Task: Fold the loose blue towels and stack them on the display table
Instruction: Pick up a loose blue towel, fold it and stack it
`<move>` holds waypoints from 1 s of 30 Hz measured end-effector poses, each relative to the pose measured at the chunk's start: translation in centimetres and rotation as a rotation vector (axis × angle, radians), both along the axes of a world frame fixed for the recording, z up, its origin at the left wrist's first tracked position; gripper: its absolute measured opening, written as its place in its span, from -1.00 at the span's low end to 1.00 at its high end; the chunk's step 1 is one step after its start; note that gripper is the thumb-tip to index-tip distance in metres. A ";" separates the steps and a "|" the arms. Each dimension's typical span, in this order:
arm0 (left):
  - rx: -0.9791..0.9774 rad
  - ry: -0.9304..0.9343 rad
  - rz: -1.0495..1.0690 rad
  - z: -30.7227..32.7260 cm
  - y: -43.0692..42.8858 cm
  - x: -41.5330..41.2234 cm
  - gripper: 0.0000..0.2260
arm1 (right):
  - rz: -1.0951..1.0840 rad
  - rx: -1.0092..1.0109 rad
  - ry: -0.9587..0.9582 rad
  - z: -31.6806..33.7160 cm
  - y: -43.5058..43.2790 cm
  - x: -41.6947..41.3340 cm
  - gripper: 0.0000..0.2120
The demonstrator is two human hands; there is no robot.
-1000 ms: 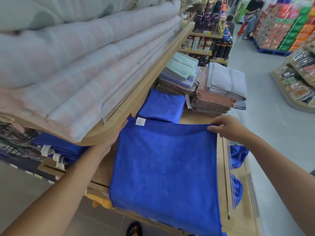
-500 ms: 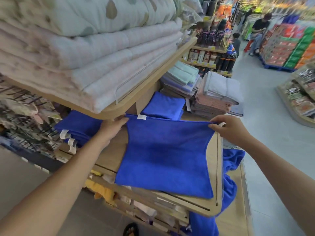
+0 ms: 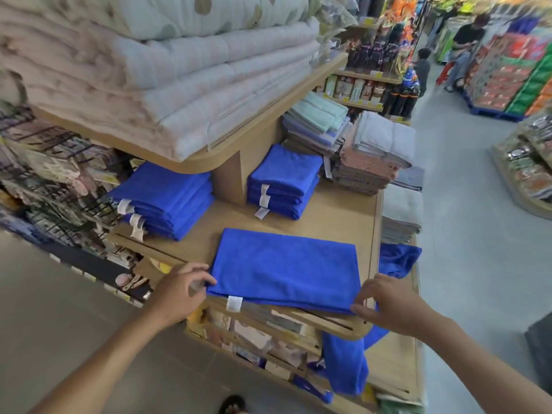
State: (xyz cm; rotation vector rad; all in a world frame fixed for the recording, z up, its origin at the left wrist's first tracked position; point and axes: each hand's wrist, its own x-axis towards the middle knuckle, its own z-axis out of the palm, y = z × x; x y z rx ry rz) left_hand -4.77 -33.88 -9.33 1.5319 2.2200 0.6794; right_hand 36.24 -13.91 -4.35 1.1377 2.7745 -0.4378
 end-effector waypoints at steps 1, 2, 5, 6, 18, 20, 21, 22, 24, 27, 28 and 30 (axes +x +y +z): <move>0.046 0.056 0.007 0.1 0.5 0.3 -0.77 | -0.019 0.022 0.033 0.1 -0.1 -0.7 -0.77; 0.105 0.110 0.006 0.2 1.4 0.8 -0.76 | -0.026 0.050 0.069 0.1 -0.2 -1.7 -0.77; 0.192 0.114 -0.026 0.6 6.0 3.9 -0.71 | 0.001 0.035 0.216 -1.1 -0.5 -7.7 -0.76; 0.166 0.094 -0.031 0.5 7.8 5.0 -0.68 | -0.002 -0.003 0.277 -1.8 -0.7 -10.2 -0.71; -0.135 0.449 -0.192 -4.4 13.1 3.5 -0.38 | -0.241 0.178 0.121 -9.2 0.1 -17.8 -0.22; -0.122 0.445 -0.219 -4.7 13.0 3.1 -0.36 | -0.360 0.207 0.070 -9.5 0.6 -14.9 -0.20; -0.119 0.446 -0.227 -4.7 12.9 3.0 -0.35 | -0.424 0.214 0.042 -9.6 0.7 -13.5 -0.18; -0.114 0.450 -0.233 -4.8 13.0 2.9 -0.34 | -0.481 0.217 0.025 -9.8 0.6 -12.2 -0.17; -0.098 0.450 -0.245 -5.1 13.0 2.8 -0.34 | -0.568 0.199 0.022 -10.1 0.0 -10.6 -0.16; -0.077 0.461 -0.259 -5.4 13.1 2.9 -0.33 | -0.627 0.170 0.026 -10.3 -0.8 -10.1 -0.16; -0.075 0.462 -0.263 -5.4 13.1 2.9 -0.32 | -0.635 0.171 0.026 -10.3 -0.9 -10.2 -0.17; -0.074 0.463 -0.268 -5.5 13.3 3.0 -0.33 | -0.637 0.181 0.029 -10.1 -0.8 -10.3 -0.17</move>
